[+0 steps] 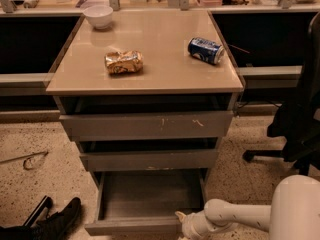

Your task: Open bottom drawer

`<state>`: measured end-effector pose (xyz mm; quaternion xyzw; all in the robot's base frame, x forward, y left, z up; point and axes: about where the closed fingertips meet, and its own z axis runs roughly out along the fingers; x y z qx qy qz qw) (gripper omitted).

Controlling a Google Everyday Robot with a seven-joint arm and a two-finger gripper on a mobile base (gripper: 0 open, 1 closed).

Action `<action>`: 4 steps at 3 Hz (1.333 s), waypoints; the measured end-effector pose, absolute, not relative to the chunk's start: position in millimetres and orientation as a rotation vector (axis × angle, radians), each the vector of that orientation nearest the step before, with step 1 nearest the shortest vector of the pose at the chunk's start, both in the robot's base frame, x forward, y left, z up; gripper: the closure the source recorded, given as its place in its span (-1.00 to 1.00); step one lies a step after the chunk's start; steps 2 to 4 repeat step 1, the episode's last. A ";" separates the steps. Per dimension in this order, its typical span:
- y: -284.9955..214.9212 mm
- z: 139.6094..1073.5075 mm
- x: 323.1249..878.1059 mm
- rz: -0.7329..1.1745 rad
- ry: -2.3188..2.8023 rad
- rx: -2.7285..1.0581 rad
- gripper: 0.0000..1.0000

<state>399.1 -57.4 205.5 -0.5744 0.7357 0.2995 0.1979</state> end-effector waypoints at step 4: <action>-57.0 205.4 397.9 0.841 2.059 -1.608 -1.00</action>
Offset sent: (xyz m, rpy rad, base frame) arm 0.0000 0.0000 0.0000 0.0000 0.0000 0.0000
